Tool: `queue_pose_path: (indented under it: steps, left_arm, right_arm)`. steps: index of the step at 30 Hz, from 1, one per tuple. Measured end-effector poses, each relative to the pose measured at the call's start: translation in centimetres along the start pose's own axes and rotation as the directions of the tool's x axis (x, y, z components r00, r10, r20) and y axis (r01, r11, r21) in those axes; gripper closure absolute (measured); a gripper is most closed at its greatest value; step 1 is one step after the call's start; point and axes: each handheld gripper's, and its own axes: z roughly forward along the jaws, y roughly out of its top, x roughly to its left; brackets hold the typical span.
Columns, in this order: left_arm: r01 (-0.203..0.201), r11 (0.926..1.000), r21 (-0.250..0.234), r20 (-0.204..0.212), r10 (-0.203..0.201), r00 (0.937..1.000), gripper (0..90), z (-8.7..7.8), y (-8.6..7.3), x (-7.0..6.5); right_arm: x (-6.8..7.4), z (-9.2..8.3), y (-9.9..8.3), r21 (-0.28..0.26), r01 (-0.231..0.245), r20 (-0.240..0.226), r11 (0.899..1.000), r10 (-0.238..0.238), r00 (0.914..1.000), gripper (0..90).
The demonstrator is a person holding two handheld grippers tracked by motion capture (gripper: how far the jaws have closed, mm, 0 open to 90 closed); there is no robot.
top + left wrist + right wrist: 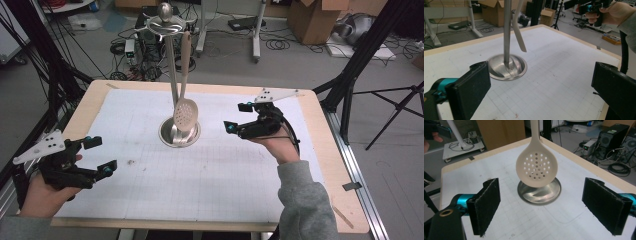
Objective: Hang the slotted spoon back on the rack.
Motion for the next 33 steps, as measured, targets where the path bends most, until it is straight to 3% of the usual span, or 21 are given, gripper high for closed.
queue_pose_path:
  steps: [12, 27, 33]
  left_arm:
    - [0.0, 0.9999, -0.012, 0.016, 0.0, 0.9999, 2.6, 0.8, 0.4, 0.0]
    - [0.003, 1.0, -0.009, 0.018, -0.003, 0.9998, 2.6, 1.0, 0.3, 0.1]
    - [0.003, 0.9998, -0.018, 0.016, -0.002, 0.9999, 2.6, 0.9, 0.1, 0.3]
  right_arm:
    - [0.4, -3.0, -2.5, -0.031, 0.012, 0.029, 0.999, -0.012, 0.9995, 13.9]
    - [0.3, -6.1, -6.5, -0.062, -0.025, 0.067, 0.998, 0.029, 0.9974, 13.9]
    - [0.1, -7.1, -8.1, -0.078, -0.019, 0.072, 0.997, 0.025, 0.9971, 13.6]
